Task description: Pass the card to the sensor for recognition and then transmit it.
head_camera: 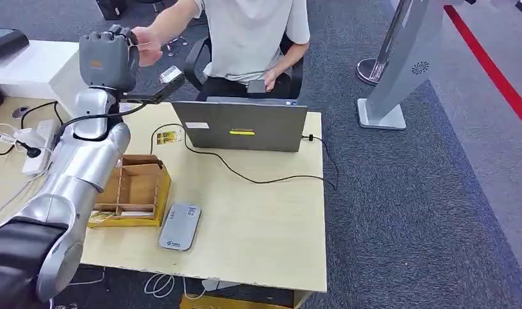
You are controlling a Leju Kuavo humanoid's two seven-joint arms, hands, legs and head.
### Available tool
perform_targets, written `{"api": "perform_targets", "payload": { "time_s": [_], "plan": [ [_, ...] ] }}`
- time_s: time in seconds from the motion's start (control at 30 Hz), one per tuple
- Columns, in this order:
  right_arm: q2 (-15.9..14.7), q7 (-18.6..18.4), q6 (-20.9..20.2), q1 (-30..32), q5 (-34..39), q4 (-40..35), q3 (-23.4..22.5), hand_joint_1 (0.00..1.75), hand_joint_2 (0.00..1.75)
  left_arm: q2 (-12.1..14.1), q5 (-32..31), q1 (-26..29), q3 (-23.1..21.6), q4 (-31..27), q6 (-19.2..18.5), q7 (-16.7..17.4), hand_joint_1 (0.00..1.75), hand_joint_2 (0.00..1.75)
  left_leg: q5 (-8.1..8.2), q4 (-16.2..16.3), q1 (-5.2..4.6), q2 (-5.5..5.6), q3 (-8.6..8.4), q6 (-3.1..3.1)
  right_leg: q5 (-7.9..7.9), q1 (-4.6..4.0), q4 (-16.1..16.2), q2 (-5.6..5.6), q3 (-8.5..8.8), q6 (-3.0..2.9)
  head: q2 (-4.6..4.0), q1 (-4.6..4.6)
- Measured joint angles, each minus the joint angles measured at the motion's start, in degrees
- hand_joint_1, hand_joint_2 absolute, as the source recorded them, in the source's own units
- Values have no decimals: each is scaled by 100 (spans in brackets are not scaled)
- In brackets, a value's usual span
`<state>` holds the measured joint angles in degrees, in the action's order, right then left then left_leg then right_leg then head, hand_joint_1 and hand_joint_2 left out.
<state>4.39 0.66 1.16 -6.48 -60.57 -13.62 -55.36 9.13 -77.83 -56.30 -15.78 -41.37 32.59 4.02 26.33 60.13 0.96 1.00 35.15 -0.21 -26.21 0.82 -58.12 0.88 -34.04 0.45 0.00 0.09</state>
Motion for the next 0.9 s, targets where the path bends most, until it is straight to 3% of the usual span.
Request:
{"api": "perform_targets", "payload": {
  "time_s": [0.3, 0.43, 0.5, 0.6, 0.63, 0.7, 0.8, 0.9],
  "plan": [
    [0, 26, 9, -17, 28, 7, 31, 0, 175, -116, 166, -151, -26, 631, 30, -123, 0, 175, 0, -3, 2, -4, 6, 0, 0, -1, -1, 3, -9, -1, 0, 0],
    [-2, 127, 7, 10, 114, 7, 31, 0, 175, -83, 451, -70, -26, 609, 26, -427, 0, 175, 0, -4, 1, -4, 8, 0, 0, -1, -1, 3, -8, -1, 0, 2],
    [-2, 188, 9, 56, 190, 9, 20, 0, 175, 13, 726, 167, -26, 333, -11, -632, 0, 175, 1, -5, 1, -9, 9, 0, -1, -1, -2, 8, -8, -1, 0, 2],
    [-2, 249, 39, 150, 311, 13, -39, 0, 175, 392, 1385, 865, -15, -551, -134, -835, 0, 175, 8, -16, 0, -40, 4, -6, -2, 1, -2, 43, -12, -1, 0, 2],
    [-2, 258, 50, 185, 359, 15, -77, 0, 175, 624, 1758, 1147, 18, -1071, -199, -929, 0, 175, 15, -21, -1, -46, 0, -14, -4, 2, -1, 51, -17, -3, 0, -7],
    [-4, 262, 70, 251, 389, 15, -120, 0, 175, 952, 2220, 1611, 154, -1575, -247, -1078, 0, 175, 15, -31, 1, -50, 7, -12, -11, 2, -2, 53, -17, -10, 0, -9],
    [-9, 280, 83, 277, 450, 17, -208, 0, 175, 1461, 3421, 2412, 815, -2244, -352, -1574, 0, 175, 22, -46, -3, -70, -12, -18, -18, 4, -1, 68, -17, -19, 0, -4],
    [-20, 300, 85, 316, 468, 20, -287, 0, 175, 1841, 4708, 3120, 1691, -2534, -783, -2233, 0, 175, 25, -59, -2, -78, -21, -22, -29, 4, -1, 68, -15, -35, 0, 7]
  ]
}}
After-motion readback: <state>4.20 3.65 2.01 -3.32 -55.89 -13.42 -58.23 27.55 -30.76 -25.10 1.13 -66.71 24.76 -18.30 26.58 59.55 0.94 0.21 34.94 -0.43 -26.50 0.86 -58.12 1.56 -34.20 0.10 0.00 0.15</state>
